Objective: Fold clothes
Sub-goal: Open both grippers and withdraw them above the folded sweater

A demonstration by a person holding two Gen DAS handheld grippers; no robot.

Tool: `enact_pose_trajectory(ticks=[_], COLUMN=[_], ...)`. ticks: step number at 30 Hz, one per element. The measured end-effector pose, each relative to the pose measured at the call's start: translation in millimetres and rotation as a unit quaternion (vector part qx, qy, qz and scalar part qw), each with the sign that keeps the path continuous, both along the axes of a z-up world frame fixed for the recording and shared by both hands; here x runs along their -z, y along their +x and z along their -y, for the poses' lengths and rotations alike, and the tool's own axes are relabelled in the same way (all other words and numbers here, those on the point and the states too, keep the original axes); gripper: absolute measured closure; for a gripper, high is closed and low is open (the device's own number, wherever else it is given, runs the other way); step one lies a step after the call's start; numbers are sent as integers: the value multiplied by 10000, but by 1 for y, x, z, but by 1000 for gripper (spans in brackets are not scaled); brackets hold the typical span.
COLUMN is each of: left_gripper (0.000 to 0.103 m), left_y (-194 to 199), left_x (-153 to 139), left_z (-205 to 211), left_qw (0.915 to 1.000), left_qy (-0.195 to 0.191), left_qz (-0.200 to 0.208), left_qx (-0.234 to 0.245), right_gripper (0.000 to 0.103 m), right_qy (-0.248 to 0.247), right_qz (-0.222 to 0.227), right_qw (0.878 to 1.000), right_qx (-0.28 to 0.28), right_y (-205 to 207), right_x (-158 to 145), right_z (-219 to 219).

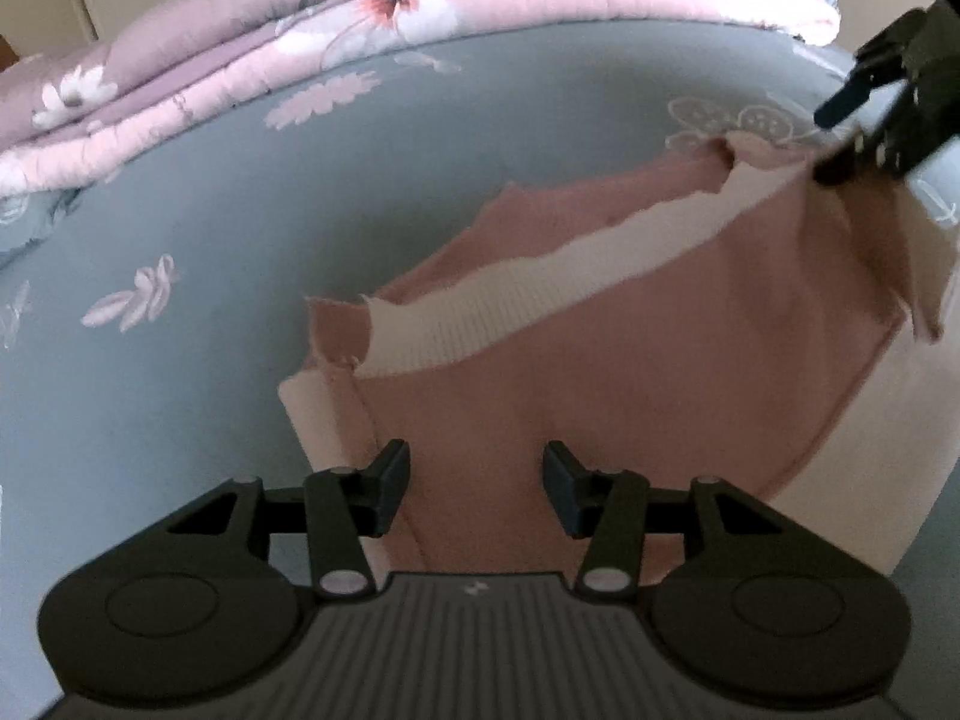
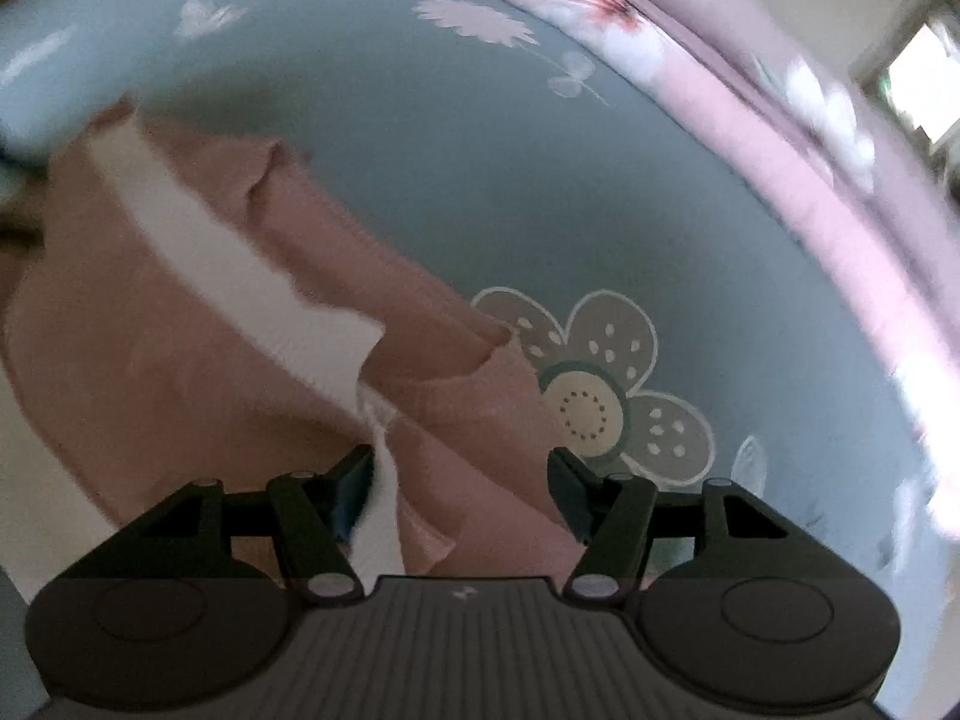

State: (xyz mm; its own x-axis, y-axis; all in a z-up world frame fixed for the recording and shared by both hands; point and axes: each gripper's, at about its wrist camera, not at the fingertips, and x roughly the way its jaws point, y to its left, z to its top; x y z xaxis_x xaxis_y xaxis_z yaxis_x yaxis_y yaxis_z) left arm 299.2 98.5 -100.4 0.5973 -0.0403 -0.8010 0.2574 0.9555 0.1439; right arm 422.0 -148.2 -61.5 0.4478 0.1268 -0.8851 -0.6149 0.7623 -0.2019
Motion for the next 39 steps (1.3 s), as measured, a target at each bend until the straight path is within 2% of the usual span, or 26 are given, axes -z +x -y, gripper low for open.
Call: enact_pose_trajectory(ticks=[2,6,8,11,14,16,21,24,25,26,29,32,34,39], left_gripper=[53,53,53,52,49,49,49,48,48,48,48,48,47,46], left_y=[-2,-11,-19,-34,-47,-54,-61,-60,-59,-58,-56,-57,-57,-57], left_x=[1,-3,-7,-13,-13,-11,-6,-1,0,2,3,4,4,5], left_z=[-3,-4,-2,1,6,11,23,25,25,24,22,21,21,20], left_qw=[10000,9998,9998,9994,9991,9993,9990,9988,9988,9987,9985,9983,9982,9981], left_qy=[-86,-185,-189,-296,-394,-345,-322,-336,-344,-357,-448,-494,-506,-537], left_qz=[32,67,113,129,57,0,-79,-134,-151,-161,-149,-127,-126,-105], left_qx=[-21,-27,16,83,106,150,287,341,327,314,281,268,280,280], right_gripper=[35,35,35,35,38,55,57,59,72,79,86,86,87,88], right_qy=[357,794,788,395,-345,-673,-920,-1310,-1409,-1500,-1154,-464,21,671], right_qz=[22,357,523,1039,1197,1075,944,1126,1124,1119,994,953,982,1080], right_qw=[9993,9961,9952,9906,9773,9695,9601,9457,9427,9399,9542,9766,9864,9919], right_qx=[119,-115,-266,-794,-1714,-2096,-2467,-2753,-2807,-2857,-2576,-1872,-1318,33], right_y=[-3,-40,-67,-114,-157,-170,-173,-174,-172,-171,-157,-129,-107,-54], right_x=[-8,-28,-33,-27,-3,14,38,50,53,56,43,18,0,-17], right_z=[8,21,25,23,12,5,-7,-15,-17,-19,-16,0,17,60])
